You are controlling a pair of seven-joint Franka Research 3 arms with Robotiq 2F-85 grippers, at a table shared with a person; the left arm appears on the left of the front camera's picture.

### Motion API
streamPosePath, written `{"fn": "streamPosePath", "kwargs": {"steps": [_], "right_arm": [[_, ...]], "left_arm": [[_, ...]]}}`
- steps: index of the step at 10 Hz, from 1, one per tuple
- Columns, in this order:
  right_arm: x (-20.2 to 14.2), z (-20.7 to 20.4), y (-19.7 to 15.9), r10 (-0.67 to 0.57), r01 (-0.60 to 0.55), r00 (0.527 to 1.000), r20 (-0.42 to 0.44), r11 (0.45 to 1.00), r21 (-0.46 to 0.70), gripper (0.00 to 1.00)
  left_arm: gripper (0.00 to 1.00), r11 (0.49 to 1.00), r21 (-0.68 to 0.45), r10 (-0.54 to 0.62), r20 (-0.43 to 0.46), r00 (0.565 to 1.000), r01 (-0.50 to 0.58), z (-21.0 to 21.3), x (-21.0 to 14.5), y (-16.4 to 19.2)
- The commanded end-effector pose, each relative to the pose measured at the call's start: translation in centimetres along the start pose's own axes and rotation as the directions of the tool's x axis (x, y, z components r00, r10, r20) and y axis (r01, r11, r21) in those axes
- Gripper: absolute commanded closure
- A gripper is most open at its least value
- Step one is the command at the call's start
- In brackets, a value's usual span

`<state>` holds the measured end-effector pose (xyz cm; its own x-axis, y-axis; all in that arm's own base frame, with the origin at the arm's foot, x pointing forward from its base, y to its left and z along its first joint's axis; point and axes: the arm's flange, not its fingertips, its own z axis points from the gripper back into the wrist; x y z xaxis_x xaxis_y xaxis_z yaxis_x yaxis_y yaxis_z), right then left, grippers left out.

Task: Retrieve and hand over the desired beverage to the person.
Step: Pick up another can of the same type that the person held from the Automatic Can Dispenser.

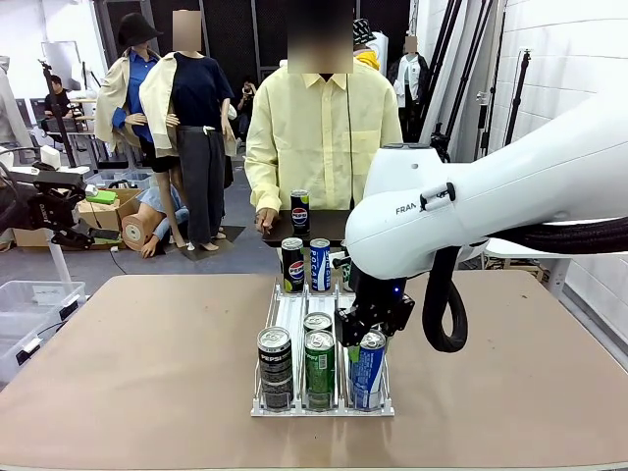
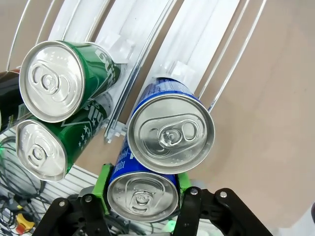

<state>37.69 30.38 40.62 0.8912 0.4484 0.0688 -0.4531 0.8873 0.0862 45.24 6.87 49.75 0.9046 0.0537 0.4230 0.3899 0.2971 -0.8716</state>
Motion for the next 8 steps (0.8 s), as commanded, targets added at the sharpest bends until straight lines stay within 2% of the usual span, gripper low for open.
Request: {"fn": "streamPosePath", "kwargs": {"steps": [1, 6, 8], "right_arm": [[0.0, 0.0, 0.0, -0.001, 0.001, 1.0, 0.001, 1.0, 0.001, 0.72], [0.0, 0.0, 0.0, 0.0, 0.0, 1.0, 0.0, 1.0, 0.0, 0.72], [-0.6, 4.4, -0.9, 0.034, -0.035, 0.999, -0.004, 0.996, -0.078, 0.72]], "left_arm": [[0.0, 1.0, 0.002, -0.001, 0.008, 1.0, 0.001, 0.1, 0.1, 0.0], [0.0, 1.0, 0.002, -0.001, 0.008, 1.0, 0.001, 0.1, 0.1, 0.0], [0.0, 1.0, 0.002, -0.001, 0.008, 1.0, 0.001, 0.1, 0.1, 0.0]]}}
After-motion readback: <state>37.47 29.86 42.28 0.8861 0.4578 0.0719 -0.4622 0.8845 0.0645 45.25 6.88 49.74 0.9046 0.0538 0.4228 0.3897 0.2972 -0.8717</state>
